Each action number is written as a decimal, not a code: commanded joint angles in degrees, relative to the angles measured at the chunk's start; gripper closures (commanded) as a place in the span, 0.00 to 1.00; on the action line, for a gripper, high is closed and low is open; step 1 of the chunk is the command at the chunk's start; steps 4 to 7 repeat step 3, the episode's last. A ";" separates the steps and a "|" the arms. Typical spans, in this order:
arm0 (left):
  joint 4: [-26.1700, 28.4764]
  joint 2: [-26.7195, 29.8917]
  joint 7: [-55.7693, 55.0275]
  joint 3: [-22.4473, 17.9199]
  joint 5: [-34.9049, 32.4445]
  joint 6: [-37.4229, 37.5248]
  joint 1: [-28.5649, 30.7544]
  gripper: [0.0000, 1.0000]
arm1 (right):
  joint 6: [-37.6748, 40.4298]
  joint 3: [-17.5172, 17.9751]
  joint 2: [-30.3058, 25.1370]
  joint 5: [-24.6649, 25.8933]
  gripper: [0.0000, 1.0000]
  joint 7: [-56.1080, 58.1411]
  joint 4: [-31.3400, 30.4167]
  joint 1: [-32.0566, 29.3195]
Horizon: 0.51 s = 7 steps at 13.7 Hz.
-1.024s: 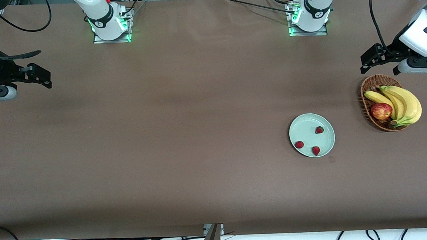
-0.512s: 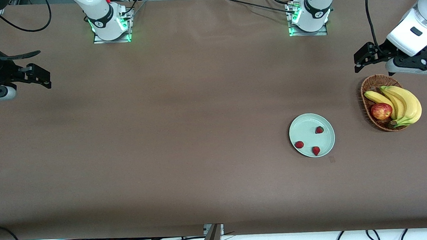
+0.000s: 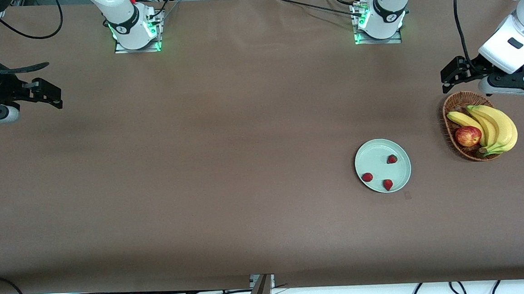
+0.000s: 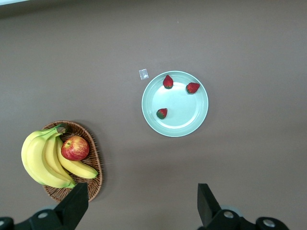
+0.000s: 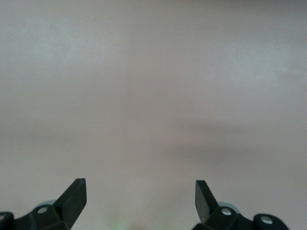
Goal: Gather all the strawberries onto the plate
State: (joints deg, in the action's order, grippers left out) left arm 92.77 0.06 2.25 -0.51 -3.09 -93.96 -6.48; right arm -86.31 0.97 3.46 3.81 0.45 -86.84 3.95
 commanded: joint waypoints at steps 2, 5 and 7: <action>-1.90 -0.85 1.26 0.07 -0.60 1.59 0.15 0.00 | 0.26 0.52 0.58 0.32 0.00 0.69 1.33 -0.69; -1.90 -0.85 1.17 0.07 -0.51 1.59 0.15 0.00 | 0.26 0.52 0.58 0.32 0.00 0.69 1.33 -0.69; -1.90 -0.85 1.17 0.07 -0.51 1.59 0.15 0.00 | 0.26 0.52 0.58 0.32 0.00 0.69 1.33 -0.69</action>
